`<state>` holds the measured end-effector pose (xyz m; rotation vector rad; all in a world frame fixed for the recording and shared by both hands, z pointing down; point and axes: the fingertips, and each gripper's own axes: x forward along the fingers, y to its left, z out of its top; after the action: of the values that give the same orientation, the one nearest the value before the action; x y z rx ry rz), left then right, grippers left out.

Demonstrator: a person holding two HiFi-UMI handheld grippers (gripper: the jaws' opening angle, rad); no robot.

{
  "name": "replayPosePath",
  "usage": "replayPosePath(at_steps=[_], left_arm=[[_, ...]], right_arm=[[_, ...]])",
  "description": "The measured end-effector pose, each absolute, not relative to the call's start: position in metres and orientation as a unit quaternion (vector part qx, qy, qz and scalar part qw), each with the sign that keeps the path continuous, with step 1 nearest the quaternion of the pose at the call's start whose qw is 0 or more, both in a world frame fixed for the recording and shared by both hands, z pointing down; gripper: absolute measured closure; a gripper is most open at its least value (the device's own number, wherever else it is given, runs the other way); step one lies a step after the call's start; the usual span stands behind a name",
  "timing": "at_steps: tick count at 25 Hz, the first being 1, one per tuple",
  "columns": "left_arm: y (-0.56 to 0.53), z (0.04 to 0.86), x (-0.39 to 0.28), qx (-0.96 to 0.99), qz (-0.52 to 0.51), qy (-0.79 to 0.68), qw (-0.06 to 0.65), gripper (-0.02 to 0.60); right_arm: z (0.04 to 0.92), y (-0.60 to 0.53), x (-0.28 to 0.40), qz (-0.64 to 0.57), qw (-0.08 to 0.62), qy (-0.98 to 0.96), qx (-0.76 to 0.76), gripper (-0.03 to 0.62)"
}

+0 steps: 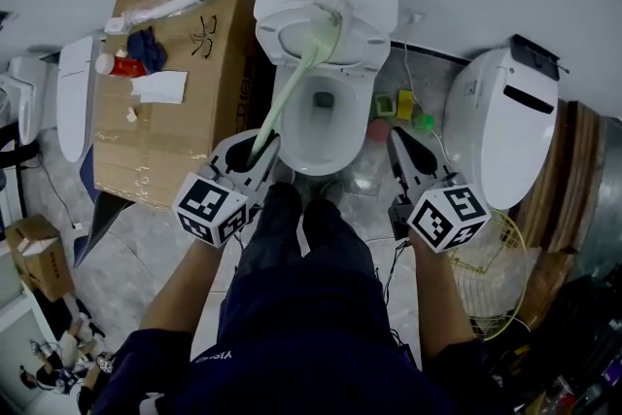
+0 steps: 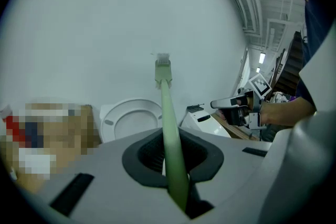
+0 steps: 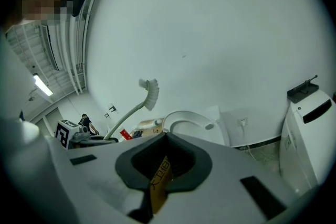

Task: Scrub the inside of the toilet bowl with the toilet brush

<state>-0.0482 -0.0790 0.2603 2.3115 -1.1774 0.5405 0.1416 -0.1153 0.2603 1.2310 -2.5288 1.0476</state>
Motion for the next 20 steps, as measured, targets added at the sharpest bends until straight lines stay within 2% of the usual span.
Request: replayPosePath(at_steps=[20], left_arm=[[-0.084, 0.442, -0.057, 0.845, 0.282, -0.334, 0.308, 0.529]], right_arm=[[0.411, -0.122, 0.125, 0.411, 0.098, -0.771, 0.476, 0.589]])
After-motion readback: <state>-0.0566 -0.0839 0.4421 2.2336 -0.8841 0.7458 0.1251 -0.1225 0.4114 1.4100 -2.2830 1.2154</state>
